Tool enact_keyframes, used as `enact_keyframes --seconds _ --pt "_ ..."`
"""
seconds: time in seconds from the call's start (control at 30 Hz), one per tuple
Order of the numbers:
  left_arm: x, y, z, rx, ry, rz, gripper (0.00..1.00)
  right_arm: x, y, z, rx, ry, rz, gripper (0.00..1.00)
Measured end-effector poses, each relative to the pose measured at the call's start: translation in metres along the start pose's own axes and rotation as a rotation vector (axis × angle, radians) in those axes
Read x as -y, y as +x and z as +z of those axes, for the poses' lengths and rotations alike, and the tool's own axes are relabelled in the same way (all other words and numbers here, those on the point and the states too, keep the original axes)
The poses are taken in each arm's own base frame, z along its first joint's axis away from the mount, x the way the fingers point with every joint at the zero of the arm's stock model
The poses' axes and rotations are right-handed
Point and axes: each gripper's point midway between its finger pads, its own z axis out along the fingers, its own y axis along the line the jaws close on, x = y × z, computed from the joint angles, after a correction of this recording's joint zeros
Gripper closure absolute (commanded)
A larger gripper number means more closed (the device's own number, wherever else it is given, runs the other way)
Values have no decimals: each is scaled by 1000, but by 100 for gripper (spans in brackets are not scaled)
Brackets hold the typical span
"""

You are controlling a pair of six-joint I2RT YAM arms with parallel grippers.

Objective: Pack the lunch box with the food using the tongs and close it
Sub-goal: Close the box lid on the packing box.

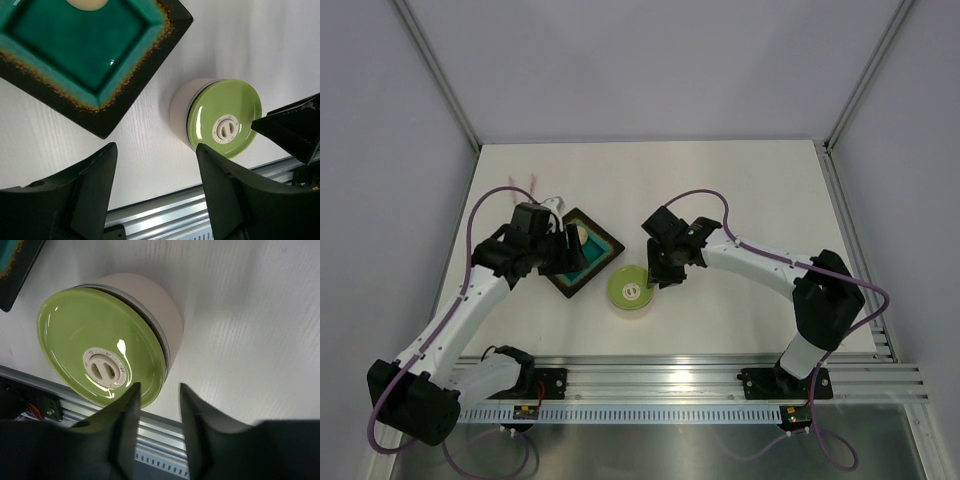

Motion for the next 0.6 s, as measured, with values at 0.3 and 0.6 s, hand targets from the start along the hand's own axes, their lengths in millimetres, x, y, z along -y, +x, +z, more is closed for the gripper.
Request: enact_keyframes --seconds 0.3,0.6 --pt "17 49 37 -98 119 -30 100 -14 -13 -20 74 -46 -33 100" --pt "49 37 48 -78 204 -9 100 -38 -25 -23 102 -90 -68 100"
